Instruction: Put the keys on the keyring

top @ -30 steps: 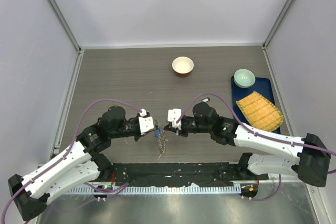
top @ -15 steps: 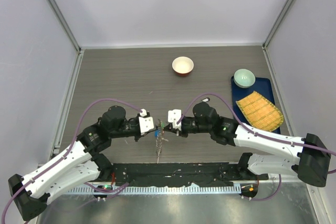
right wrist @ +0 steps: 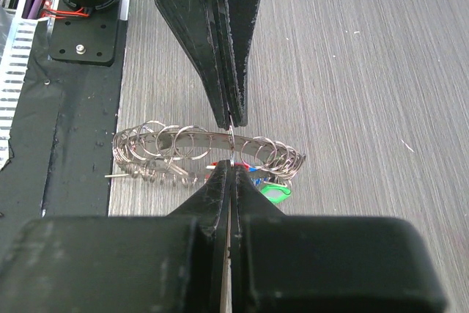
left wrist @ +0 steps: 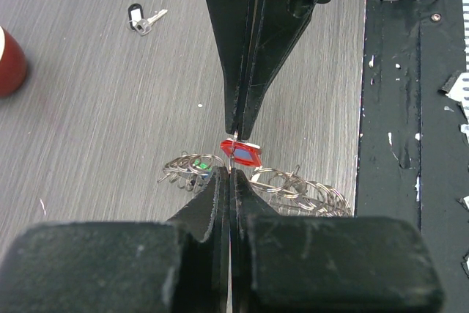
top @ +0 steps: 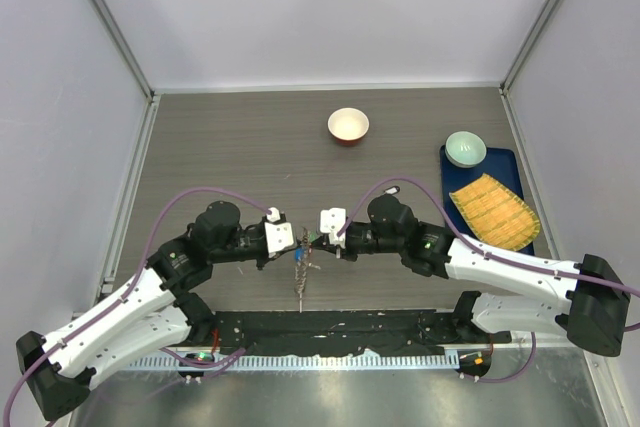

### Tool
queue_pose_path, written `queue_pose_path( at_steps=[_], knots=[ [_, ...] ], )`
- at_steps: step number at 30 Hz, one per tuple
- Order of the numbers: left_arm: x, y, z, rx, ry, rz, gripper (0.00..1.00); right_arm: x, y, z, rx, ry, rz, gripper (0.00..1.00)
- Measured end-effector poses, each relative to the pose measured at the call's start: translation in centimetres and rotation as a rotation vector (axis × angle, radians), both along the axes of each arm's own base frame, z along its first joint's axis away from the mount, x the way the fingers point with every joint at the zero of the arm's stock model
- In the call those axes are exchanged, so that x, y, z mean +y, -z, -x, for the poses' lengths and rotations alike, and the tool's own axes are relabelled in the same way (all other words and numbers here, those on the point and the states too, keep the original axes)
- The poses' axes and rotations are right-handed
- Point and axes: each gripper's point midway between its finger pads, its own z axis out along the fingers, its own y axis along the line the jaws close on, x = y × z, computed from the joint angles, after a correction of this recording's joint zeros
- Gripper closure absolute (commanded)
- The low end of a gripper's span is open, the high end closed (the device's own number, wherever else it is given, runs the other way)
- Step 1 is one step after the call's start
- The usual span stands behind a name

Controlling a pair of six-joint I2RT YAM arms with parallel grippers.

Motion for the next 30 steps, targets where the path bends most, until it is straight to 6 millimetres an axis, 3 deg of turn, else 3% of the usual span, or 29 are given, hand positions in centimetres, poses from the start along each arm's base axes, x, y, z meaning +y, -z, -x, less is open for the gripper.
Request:
queue_pose_path(
  at_steps=[30],
  knots=[
    [-0.42, 0.39, 0.25, 0.038, 0.02, 0.002, 1.0, 0.09, 0.2, -0.05, 0.0, 0.001, -0.001, 0.99]
  ],
)
